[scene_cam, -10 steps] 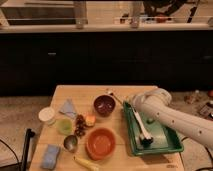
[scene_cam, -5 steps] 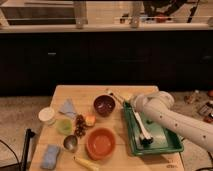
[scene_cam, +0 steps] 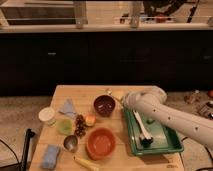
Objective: Stack bowls on top of each other
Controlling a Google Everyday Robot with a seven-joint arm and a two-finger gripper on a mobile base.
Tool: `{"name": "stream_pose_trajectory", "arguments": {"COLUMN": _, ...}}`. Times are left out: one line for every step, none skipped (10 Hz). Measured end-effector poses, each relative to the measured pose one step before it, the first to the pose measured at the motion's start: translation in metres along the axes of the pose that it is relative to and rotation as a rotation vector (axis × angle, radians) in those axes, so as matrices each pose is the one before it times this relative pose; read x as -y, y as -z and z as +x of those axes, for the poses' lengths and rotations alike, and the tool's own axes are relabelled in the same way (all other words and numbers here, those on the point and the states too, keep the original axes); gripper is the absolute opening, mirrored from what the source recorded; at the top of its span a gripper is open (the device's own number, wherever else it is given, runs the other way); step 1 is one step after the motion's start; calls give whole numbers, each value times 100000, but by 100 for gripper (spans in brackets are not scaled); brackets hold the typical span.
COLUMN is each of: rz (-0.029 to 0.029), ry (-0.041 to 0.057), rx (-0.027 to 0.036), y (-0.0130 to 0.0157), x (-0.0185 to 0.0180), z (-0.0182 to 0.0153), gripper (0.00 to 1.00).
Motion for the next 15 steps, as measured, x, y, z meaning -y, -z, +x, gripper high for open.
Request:
{"name": "stream_pose_trajectory", "arguments": {"rz": 368, "ry": 1316, "rx": 1307, "y": -155, "x": 536, "z": -162, "gripper": 80}}
{"name": "stream_pose_trajectory", "arguments": {"rz": 421, "ry": 295, "rx": 1559, "y": -126, "x": 359, "z": -202, "gripper": 80}}
{"name": "stream_pose_trajectory", "arguments": {"rz": 480, "ry": 527, "rx": 2515, "y": -429, "x": 527, "z": -472, "gripper": 80}}
{"name": "stream_pose_trajectory", "arguments": {"rz": 453, "ry": 421, "rx": 2326, "y": -537, "x": 602, "z": -509, "gripper": 80}}
{"name": "stream_pose_trajectory", "arguments": {"rz": 80, "ry": 189, "rx": 1822, "y": -504, "x": 296, "z": -419, "gripper": 80}}
{"name": "stream_pose_trajectory", "arguments": {"rz": -27, "ry": -75, "rx": 1225, "y": -376, "x": 151, "z": -271, "gripper": 80}}
{"name": "stream_pose_trajectory", "arguments": {"rz": -217, "ry": -183, "rx": 1730, "y": -642, "x": 78, "z": -420, "gripper": 80}}
{"name": "stream_pose_trajectory", "arguments": {"rz": -156, "ry": 152, "rx": 1764, "y": -734, "x": 297, "z": -463, "gripper": 80}}
{"name": "stream_pose_trajectory", "arguments": {"rz": -205, "ry": 99, "rx": 1374, "y": -675, "x": 292, "z": -382, "gripper": 80}}
{"name": "stream_pose_trajectory", "arguments": {"rz": -495, "ry": -743, "rx": 596, "y": -397, "x": -61, "z": -148, "gripper": 80}}
{"name": "stream_pose_trajectory", "arguments": {"rz": -752, "ry": -939, "rx": 66, "y": -390, "x": -209, "z": -65, "gripper": 80}}
{"name": "stream_pose_trajectory", "arguments": {"rz": -856, "ry": -925, "rx": 34, "y": -568, "x": -100, "z": -79, "gripper": 80}}
{"name": "stream_pose_trajectory", "arguments": {"rz": -1295, "ry": -1112, "rx": -145, "y": -708, "x": -194, "z": 69, "gripper": 80}}
{"name": "stream_pose_trajectory", "arguments": {"rz": -1037, "ry": -1305, "rx": -54, "y": -536, "x": -350, "z": 116, "gripper": 80}}
{"name": "stream_pose_trajectory", "arguments": {"rz": -917, "ry": -1472, "rx": -172, "y": -398, "x": -395, "z": 203, "gripper": 80}}
